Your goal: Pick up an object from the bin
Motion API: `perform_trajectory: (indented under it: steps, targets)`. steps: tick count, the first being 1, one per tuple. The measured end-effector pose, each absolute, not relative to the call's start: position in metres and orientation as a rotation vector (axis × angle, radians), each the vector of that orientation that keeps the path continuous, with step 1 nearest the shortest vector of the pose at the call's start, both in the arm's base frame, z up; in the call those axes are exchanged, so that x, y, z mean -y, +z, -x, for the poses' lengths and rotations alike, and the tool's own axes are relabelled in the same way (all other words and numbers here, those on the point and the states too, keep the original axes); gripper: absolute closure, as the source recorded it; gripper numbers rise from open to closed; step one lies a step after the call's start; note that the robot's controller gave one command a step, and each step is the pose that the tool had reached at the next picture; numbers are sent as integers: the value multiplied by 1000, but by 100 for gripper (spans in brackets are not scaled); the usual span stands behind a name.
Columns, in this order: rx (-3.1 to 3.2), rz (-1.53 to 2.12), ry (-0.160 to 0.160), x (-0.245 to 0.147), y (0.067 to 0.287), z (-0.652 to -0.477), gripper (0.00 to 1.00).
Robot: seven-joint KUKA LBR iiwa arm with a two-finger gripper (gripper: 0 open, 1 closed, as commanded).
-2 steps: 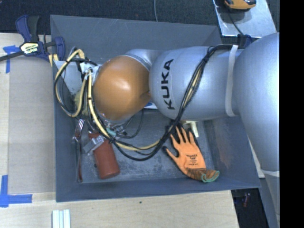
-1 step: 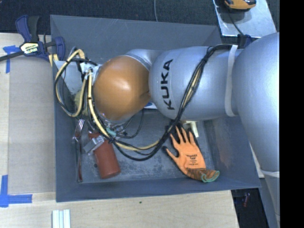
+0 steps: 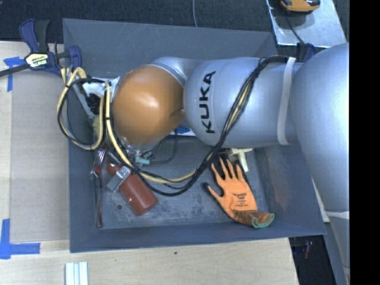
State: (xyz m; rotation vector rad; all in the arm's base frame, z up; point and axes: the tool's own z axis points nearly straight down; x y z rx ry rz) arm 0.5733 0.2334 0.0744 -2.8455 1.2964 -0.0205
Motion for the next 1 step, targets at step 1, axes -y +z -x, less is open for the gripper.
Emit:
perform_trajectory:
  steps: [1]
  targets:
    - [-794, 3026, -23, -239, 72, -568, 100]
